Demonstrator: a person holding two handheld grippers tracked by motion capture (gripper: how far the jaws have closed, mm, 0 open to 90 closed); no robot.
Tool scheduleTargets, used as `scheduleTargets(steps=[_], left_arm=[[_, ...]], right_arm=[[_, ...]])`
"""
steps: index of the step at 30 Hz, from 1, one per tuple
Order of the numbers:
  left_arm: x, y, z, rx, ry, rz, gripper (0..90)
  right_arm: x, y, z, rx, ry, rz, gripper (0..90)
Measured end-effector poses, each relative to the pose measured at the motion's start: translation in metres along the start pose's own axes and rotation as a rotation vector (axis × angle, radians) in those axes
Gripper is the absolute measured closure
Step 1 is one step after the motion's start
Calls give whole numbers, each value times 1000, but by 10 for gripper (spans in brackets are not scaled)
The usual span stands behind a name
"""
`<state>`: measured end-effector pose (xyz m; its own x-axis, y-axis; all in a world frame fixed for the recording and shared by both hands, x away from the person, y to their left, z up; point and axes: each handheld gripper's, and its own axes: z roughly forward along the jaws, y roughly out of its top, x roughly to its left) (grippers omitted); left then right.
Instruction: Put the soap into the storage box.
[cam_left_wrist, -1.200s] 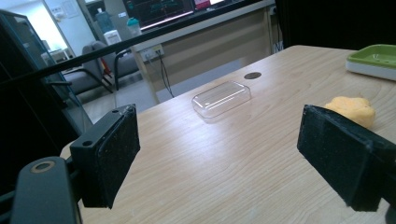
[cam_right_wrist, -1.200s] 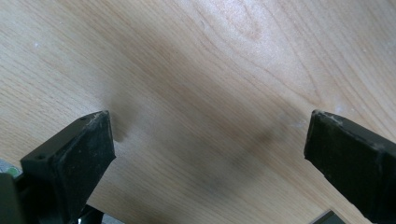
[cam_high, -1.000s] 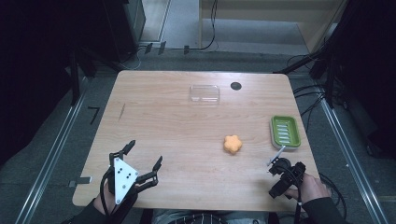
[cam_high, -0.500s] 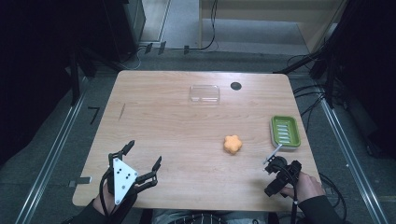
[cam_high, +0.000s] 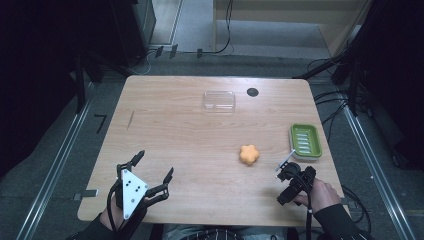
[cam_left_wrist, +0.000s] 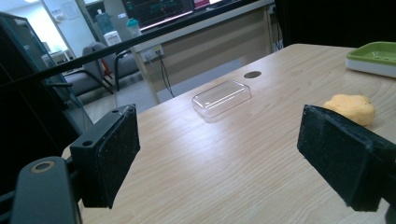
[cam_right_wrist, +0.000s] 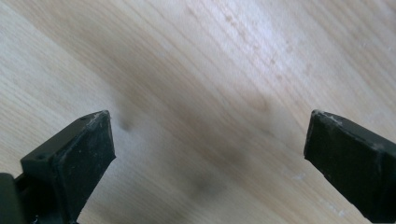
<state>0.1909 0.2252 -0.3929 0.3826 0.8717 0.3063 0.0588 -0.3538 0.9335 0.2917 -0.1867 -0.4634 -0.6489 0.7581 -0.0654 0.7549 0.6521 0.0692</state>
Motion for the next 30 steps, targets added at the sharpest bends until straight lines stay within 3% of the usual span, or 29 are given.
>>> scheduleTargets(steps=[30], left_arm=[[1, 0, 0, 5, -1, -4, 135]], right_arm=[[4, 51, -1, -31, 9, -54, 19]])
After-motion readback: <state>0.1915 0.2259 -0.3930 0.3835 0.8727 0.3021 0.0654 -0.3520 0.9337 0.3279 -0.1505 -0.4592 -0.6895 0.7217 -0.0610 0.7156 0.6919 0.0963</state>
